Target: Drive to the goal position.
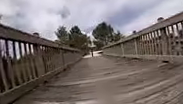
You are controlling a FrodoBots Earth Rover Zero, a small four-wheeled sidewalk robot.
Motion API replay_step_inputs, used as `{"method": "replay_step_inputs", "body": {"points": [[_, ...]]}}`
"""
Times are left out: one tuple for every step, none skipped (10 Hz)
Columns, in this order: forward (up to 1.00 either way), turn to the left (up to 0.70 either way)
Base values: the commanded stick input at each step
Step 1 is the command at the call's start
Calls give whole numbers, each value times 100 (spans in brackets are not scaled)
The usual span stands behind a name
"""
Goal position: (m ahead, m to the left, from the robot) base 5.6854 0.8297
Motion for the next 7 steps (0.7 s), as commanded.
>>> {"method": "replay_step_inputs", "body": {"points": [[85,0],[85,0],[85,0],[85,0],[85,0],[85,0],[85,0]]}}
